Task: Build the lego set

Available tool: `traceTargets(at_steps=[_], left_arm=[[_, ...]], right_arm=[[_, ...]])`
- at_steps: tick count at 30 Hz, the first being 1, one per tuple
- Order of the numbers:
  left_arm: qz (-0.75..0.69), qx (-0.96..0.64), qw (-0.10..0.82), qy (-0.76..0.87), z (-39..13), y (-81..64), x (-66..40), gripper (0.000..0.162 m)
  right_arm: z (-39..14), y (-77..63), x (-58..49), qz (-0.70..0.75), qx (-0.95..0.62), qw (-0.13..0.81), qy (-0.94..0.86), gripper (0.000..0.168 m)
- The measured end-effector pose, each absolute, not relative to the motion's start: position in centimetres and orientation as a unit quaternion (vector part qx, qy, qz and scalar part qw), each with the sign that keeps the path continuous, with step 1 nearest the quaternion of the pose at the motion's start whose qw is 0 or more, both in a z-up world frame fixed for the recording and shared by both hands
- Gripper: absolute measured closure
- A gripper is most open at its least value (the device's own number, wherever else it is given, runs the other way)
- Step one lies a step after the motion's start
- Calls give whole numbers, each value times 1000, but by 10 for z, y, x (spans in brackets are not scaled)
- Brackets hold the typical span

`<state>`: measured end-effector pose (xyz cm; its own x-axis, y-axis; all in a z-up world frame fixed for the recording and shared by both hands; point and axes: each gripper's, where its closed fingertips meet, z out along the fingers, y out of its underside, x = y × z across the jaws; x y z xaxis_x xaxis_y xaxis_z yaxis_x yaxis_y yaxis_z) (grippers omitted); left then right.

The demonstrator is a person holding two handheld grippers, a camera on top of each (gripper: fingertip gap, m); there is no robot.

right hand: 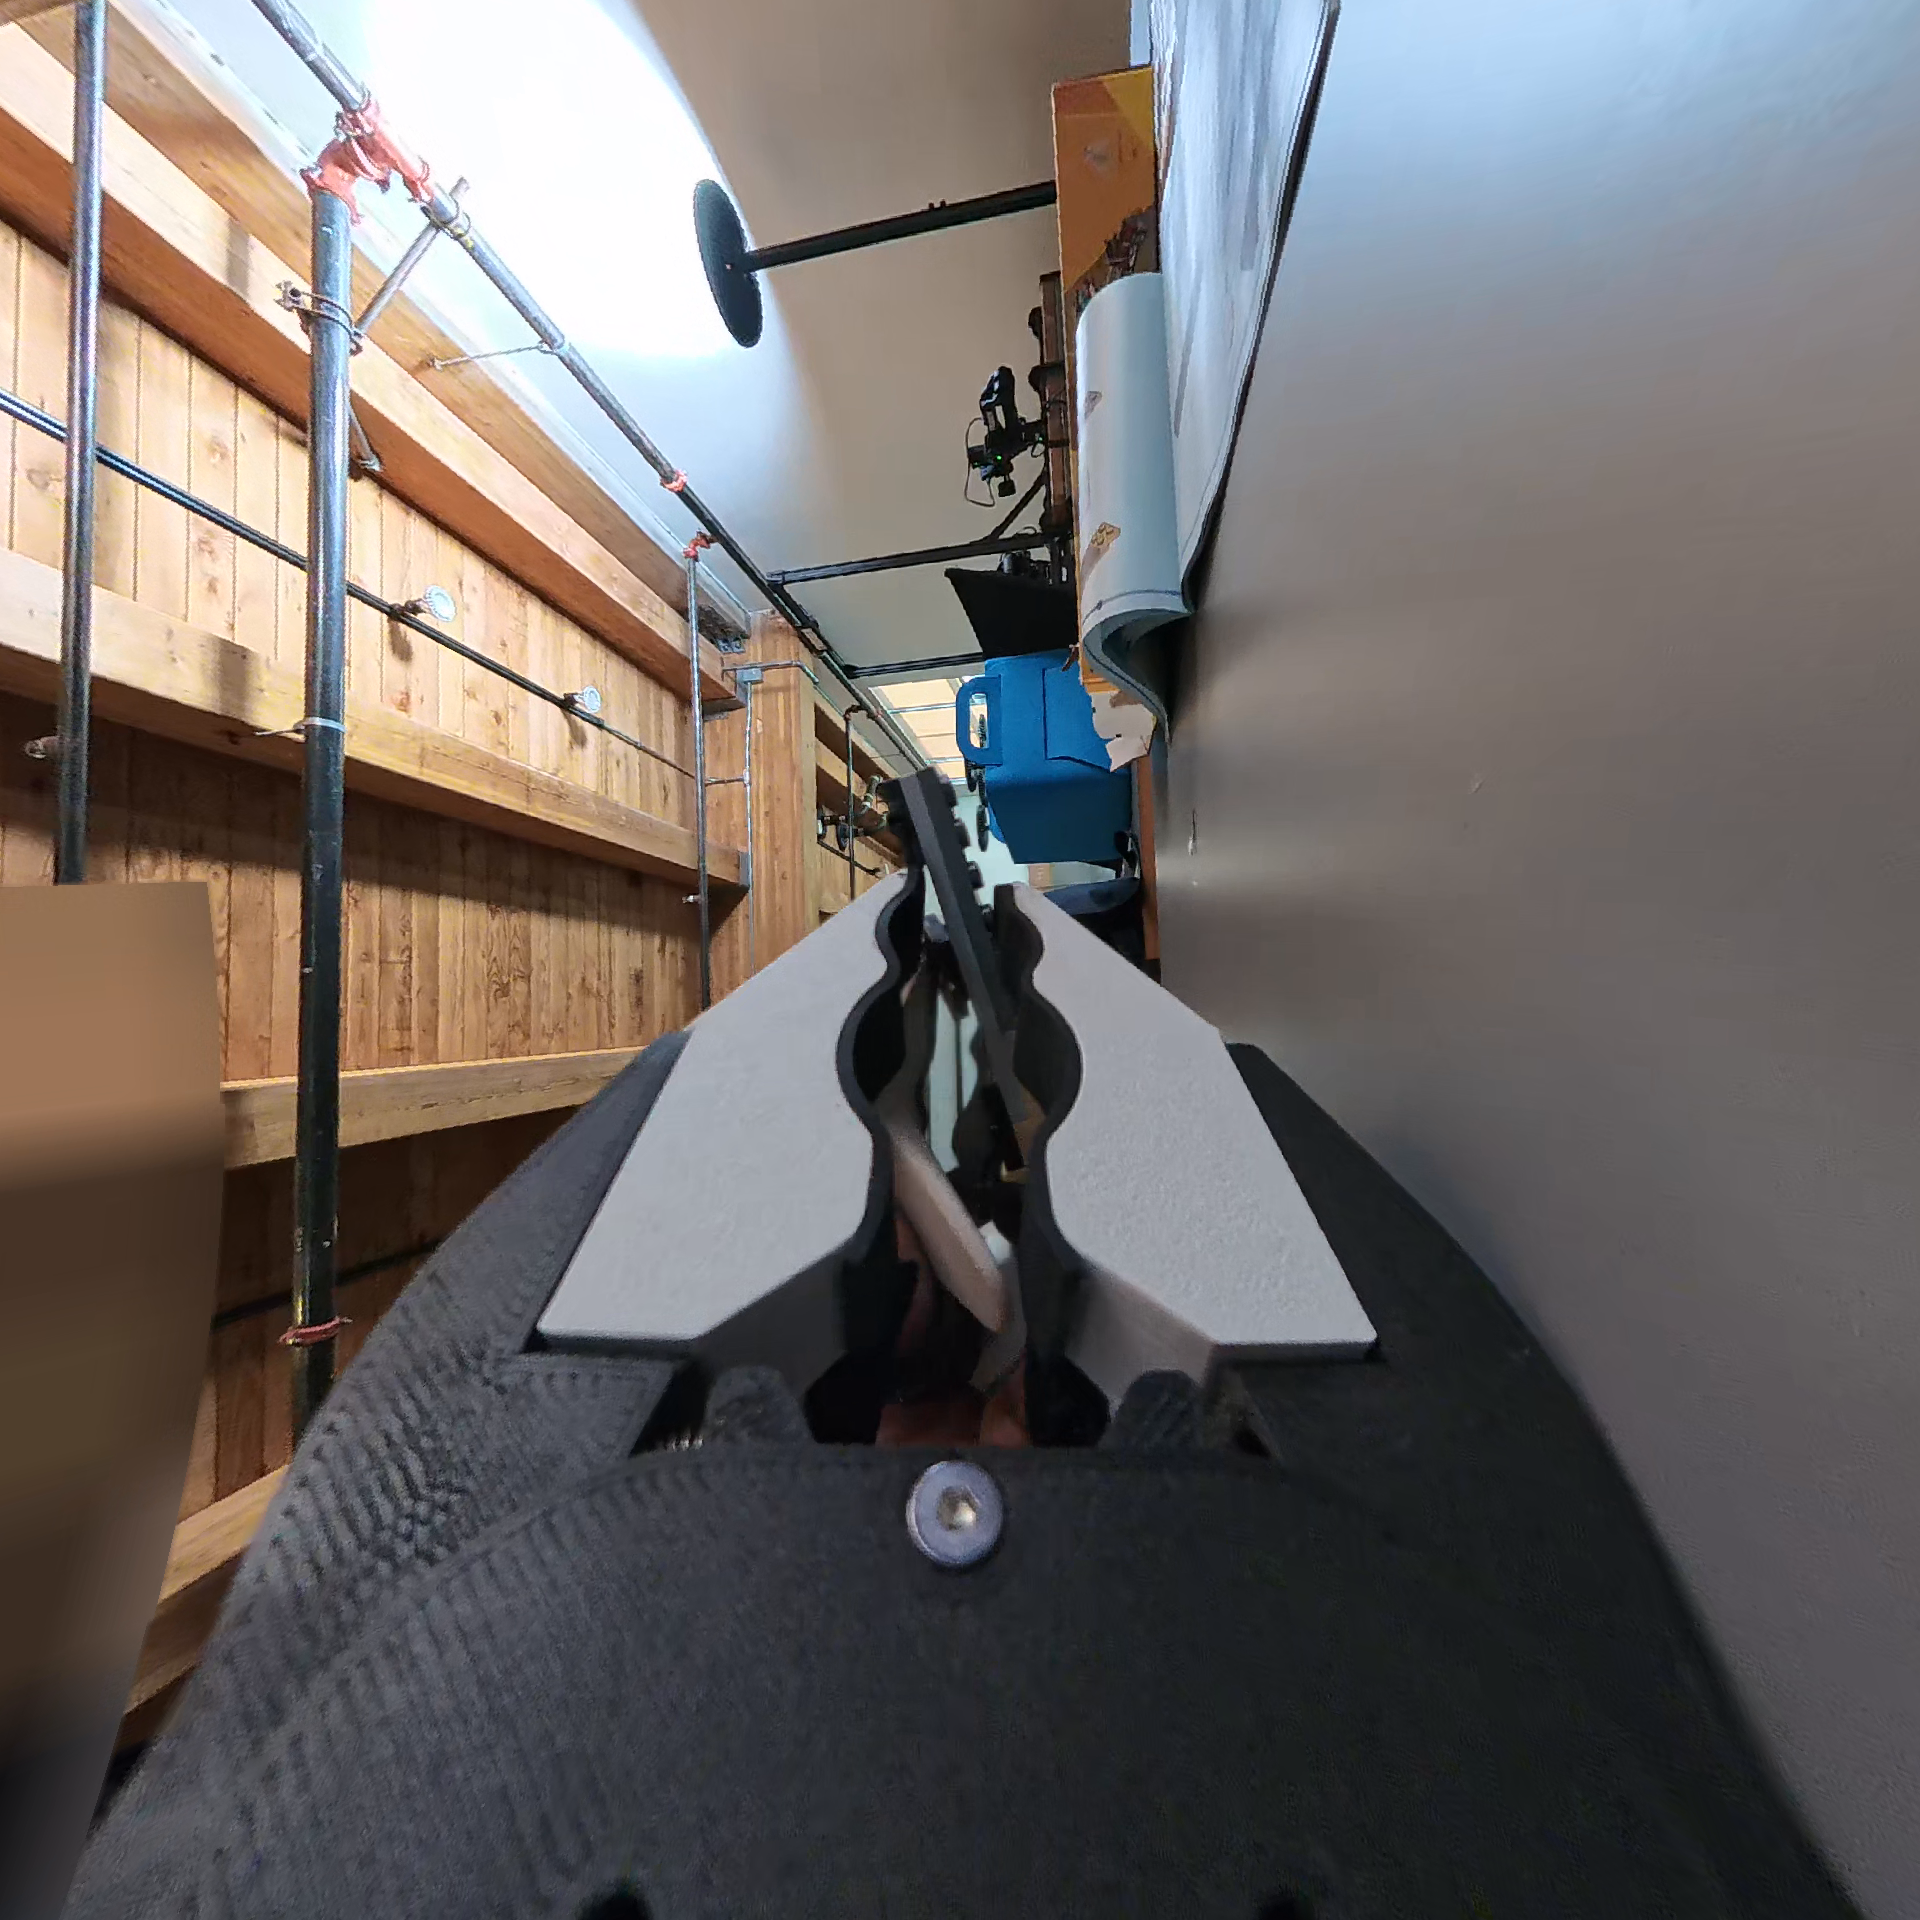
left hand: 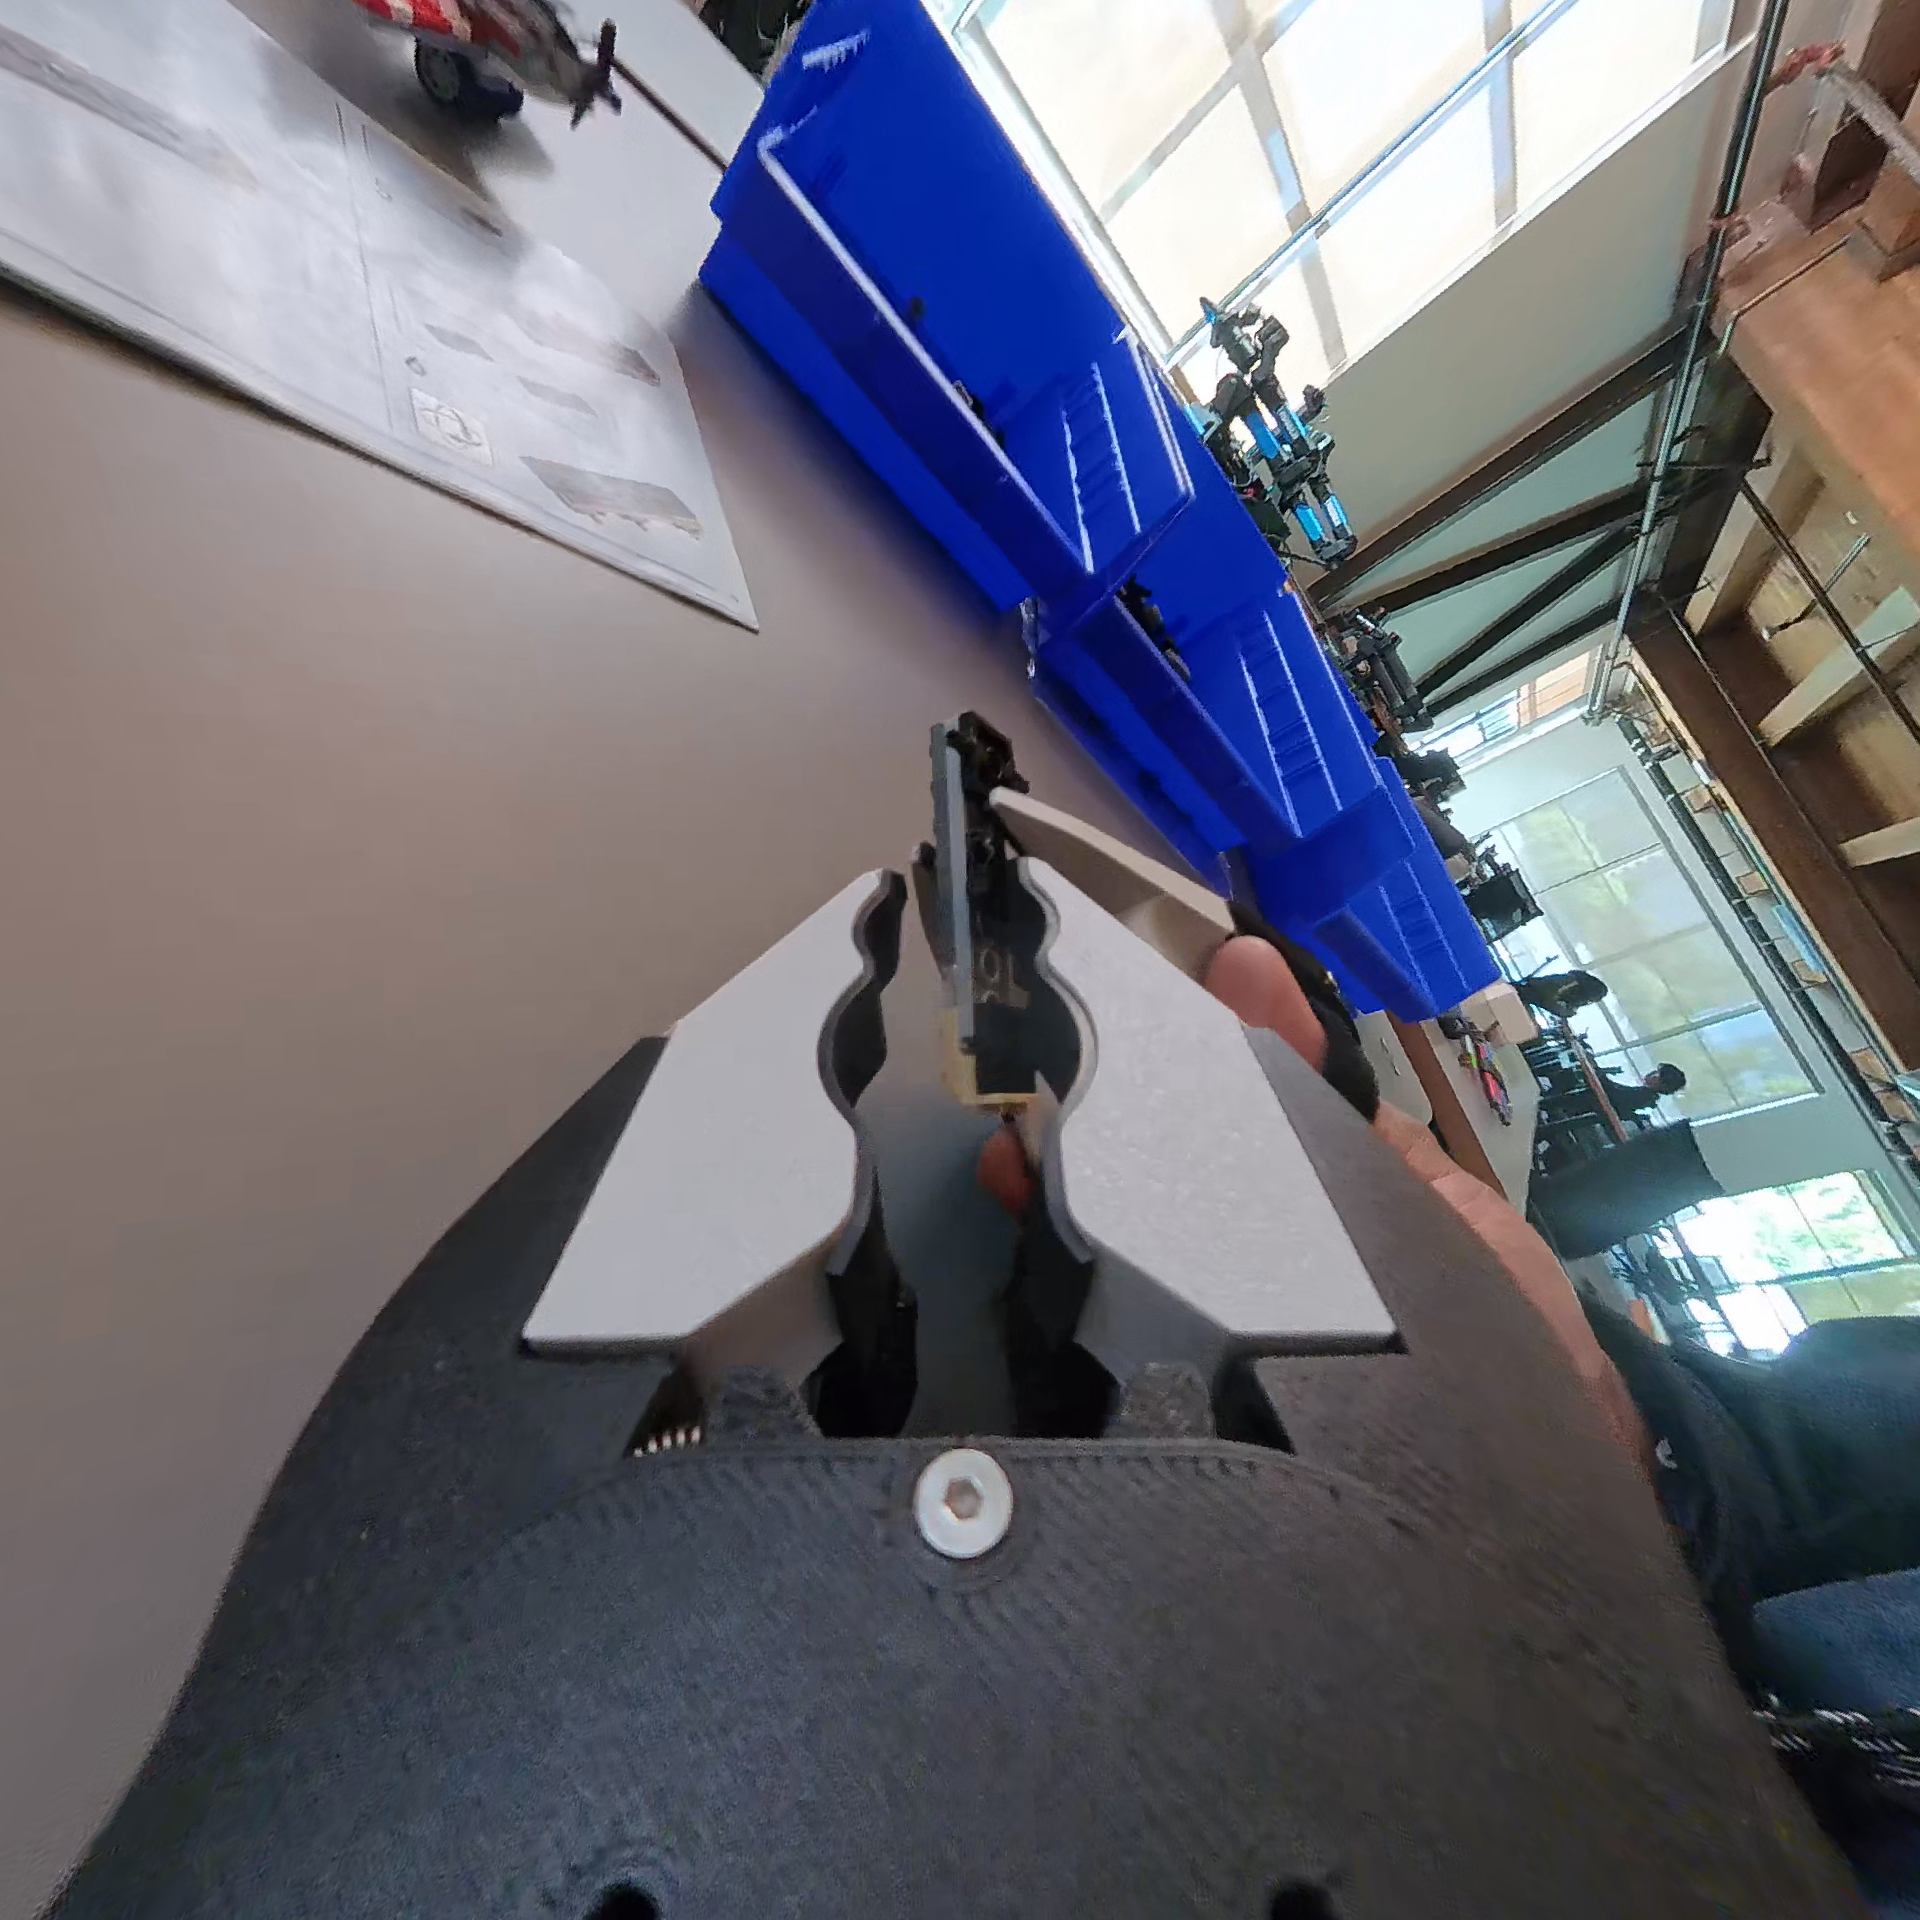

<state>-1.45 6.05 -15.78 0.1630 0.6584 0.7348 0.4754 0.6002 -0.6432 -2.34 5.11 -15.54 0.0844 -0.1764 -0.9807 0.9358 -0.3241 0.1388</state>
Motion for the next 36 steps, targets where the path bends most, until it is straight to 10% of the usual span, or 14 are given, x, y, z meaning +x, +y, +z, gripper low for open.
traceTargets(at_steps=[36], left_arm=[[-135,-279,706,-637,-153,68,-13,150]], right_arm=[[-148,52,-22,-608,545,476,326,146]])
